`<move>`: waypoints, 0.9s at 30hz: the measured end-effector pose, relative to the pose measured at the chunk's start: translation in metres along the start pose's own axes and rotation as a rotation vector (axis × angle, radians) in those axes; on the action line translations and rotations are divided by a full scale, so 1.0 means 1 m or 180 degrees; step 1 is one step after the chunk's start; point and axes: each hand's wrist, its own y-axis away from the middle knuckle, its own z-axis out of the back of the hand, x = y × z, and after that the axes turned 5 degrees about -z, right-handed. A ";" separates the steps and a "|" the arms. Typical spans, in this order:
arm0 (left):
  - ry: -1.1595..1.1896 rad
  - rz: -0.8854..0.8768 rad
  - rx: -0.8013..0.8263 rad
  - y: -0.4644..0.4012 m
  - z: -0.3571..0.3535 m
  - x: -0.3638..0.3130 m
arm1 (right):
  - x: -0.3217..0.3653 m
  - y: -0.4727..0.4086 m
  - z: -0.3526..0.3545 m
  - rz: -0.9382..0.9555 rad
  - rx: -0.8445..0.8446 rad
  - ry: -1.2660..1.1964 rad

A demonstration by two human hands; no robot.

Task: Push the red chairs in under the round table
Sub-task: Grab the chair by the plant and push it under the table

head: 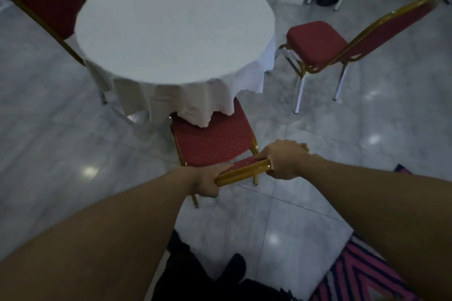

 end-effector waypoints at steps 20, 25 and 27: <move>-0.0388 0.0073 -0.0520 -0.003 0.111 0.034 | 0.021 -0.108 0.057 0.0065 -0.0207 0.0003; -0.0377 0.0093 -0.0234 -0.011 0.146 0.050 | 0.023 -0.133 0.065 0.0175 -0.0147 0.0133; -0.0324 0.0137 -0.0086 -0.013 0.144 0.052 | 0.020 -0.136 0.057 0.0083 -0.0154 0.0154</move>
